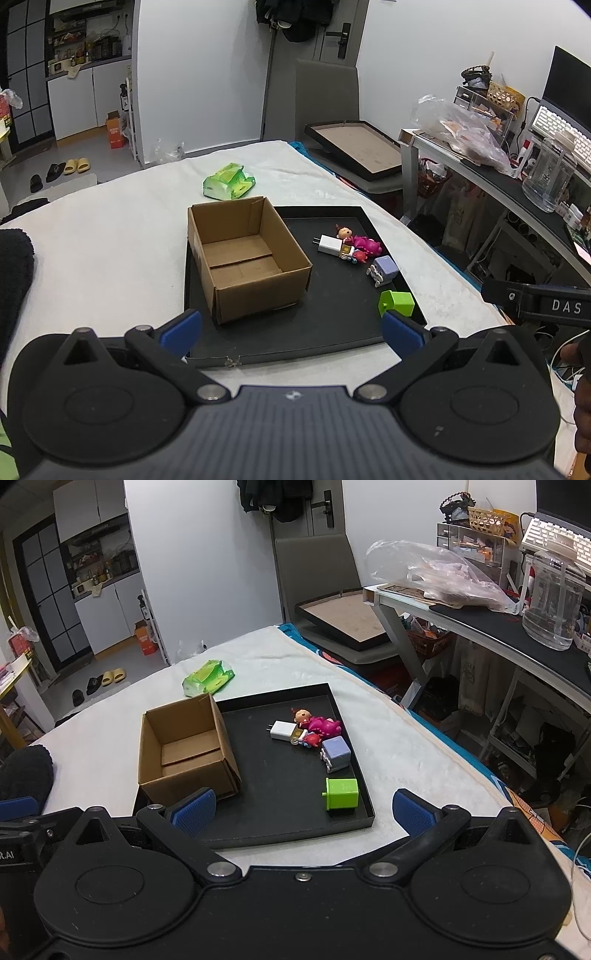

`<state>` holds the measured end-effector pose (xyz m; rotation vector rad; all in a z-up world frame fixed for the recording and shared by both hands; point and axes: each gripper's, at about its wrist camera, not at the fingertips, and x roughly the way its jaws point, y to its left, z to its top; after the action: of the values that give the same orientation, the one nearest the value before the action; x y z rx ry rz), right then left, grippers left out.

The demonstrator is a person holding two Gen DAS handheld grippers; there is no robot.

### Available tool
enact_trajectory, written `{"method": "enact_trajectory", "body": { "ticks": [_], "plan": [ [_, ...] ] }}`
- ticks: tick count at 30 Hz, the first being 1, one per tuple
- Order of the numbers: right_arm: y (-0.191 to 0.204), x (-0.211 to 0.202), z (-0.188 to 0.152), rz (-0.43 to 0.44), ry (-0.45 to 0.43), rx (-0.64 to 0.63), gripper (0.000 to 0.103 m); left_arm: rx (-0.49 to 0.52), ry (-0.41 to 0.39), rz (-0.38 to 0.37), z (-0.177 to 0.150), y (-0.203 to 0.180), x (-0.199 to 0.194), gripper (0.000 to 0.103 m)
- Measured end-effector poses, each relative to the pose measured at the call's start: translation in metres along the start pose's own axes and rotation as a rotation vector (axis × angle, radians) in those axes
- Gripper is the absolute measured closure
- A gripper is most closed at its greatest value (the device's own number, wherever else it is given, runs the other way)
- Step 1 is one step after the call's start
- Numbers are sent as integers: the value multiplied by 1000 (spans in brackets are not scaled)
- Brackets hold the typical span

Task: Organize rigid objects
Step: 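Move the right tool toward the lime-green cube on the black tray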

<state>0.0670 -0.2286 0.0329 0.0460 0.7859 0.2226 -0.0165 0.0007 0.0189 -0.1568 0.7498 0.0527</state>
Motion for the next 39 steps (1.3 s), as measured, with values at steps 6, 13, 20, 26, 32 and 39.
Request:
{"method": "enact_trajectory", "body": {
  "ticks": [6, 13, 20, 26, 32, 39],
  "plan": [
    [2, 0, -1, -10, -4, -12, 0, -4, 2, 2, 0, 1, 0, 0],
    [2, 3, 0, -8, 5, -14, 0, -9, -13, 6, 3, 5, -2, 0],
    [5, 11, 2, -25, 39, -41, 0, -34, -11, -1, 9, 14, 3, 0],
    [2, 22, 5, -12, 18, -26, 0, -26, -5, 28, 14, 19, 15, 0],
    [-2, 39, 8, -39, 15, -33, 0, -12, -2, 30, 17, 24, 33, 0],
    [-8, 56, 9, -40, 6, -29, 0, 29, -12, 53, 19, 21, 50, 0]
  ]
}}
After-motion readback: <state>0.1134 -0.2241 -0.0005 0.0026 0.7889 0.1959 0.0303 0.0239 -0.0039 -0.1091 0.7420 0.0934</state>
